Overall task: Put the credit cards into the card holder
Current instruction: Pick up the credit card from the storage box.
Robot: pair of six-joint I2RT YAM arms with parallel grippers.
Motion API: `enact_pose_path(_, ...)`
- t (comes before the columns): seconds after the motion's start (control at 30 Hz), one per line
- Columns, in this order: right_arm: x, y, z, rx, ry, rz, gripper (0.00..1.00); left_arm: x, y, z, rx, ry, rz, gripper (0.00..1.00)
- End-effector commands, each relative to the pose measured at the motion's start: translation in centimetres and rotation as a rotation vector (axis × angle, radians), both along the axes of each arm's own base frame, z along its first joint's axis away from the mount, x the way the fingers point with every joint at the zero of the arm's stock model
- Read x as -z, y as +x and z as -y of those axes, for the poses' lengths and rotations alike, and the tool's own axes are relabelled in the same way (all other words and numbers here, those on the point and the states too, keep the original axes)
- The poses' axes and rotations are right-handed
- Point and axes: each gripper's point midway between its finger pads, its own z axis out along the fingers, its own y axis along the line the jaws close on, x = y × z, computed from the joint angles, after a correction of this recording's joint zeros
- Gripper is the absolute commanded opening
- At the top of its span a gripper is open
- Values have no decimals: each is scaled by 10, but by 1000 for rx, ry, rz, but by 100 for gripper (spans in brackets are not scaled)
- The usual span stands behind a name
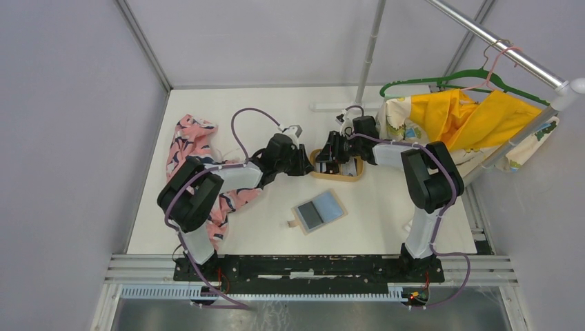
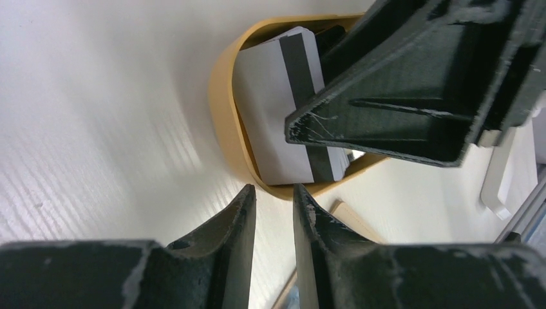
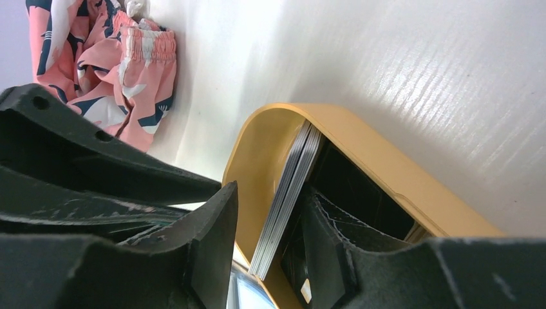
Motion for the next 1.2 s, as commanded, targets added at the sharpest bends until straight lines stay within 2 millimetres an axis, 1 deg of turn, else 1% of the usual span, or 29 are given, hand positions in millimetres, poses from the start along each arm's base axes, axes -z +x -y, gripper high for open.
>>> enact_pose_path(0.0, 15, 0, 3, 13, -44, -29, 46, -51, 6, -1, 7, -57, 145, 35)
enact_pose_path(0.17, 12, 2, 6, 18, -62, -17, 41, -67, -3, -17, -18, -37, 178, 35)
enact_pose_path(0.3, 2, 4, 7, 11, -44, 5, 39, -80, -12, -31, -40, -30, 198, 35)
enact_pose_path(0.37, -4, 5, 8, 8, -33, 20, 35, -86, -19, -36, -44, -33, 207, 36)
enact_pose_path(0.5, -9, 6, 13, 8, -8, 28, 25, -90, -32, -48, -52, -35, 203, 36)
enact_pose_path(0.53, -9, 5, 14, 8, -1, 27, 24, -92, -34, -50, -57, -40, 206, 36)
enact_pose_path(0.63, -9, 3, 16, -1, 24, 22, 22, -89, -42, -58, -68, -35, 194, 35)
enact_pose_path(0.7, -11, 0, 16, -14, 47, 22, 24, -90, -46, -61, -74, -38, 194, 36)
enact_pose_path(0.9, -12, -6, 14, -34, 91, 8, 38, -91, -50, -66, -86, -38, 192, 36)
enact_pose_path(1.0, -14, -6, 15, -35, 99, 9, 39, -91, -50, -66, -86, -37, 189, 36)
enact_pose_path(1.17, -17, -4, 21, -18, 104, 10, 38, -90, -52, -66, -82, -38, 185, 36)
